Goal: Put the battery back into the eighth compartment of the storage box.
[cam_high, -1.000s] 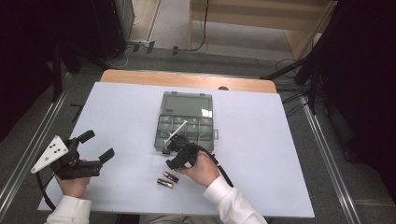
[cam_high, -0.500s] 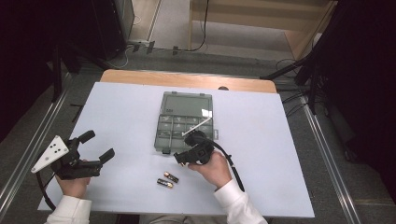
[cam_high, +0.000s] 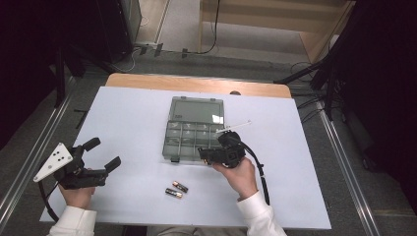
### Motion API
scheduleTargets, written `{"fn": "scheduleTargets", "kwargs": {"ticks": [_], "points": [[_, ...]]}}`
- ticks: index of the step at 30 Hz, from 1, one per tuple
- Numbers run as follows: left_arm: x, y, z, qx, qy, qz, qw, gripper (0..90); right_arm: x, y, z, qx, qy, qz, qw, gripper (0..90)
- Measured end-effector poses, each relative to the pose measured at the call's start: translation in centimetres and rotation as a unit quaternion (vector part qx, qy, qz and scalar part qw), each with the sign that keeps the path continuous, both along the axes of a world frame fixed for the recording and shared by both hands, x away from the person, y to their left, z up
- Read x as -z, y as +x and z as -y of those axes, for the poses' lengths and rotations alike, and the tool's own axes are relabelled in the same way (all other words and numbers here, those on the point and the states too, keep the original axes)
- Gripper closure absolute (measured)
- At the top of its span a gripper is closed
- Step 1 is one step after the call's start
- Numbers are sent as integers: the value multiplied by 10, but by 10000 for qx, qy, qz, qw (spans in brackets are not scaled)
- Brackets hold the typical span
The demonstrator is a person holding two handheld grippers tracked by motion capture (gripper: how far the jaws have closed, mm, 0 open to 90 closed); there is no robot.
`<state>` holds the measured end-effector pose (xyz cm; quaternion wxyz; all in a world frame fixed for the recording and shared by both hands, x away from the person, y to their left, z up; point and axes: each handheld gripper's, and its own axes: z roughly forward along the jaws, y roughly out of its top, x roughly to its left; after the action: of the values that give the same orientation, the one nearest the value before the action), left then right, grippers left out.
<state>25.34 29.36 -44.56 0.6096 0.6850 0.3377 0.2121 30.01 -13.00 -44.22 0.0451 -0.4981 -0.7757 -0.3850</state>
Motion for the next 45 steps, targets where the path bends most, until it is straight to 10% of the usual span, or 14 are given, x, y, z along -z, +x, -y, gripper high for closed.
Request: {"fn": "scheduleTargets", "kwargs": {"ticks": [8, 20, 22, 32, 45], "points": [[0, 0, -1, -3, -7, -12, 10000, 0, 12, 4, 25, 812, 604, -98, 9948, 780], [0, 0, -1, -1, -31, -41, 10000, 0, 19, 12, 37, 1087, 470, -183, 9928, 776], [0, 0, -1, 5, -36, -32, 10000, 0, 20, 14, 39, 1130, 411, -121, 9927, 661], [1, 1, 0, 24, -54, -72, 10000, 0, 18, 12, 38, 806, 173, 4, 9966, 143], [1, 1, 0, 22, -92, -91, 9999, 0, 10, -6, -1, -114, -694, 179, 9974, 0]]}}
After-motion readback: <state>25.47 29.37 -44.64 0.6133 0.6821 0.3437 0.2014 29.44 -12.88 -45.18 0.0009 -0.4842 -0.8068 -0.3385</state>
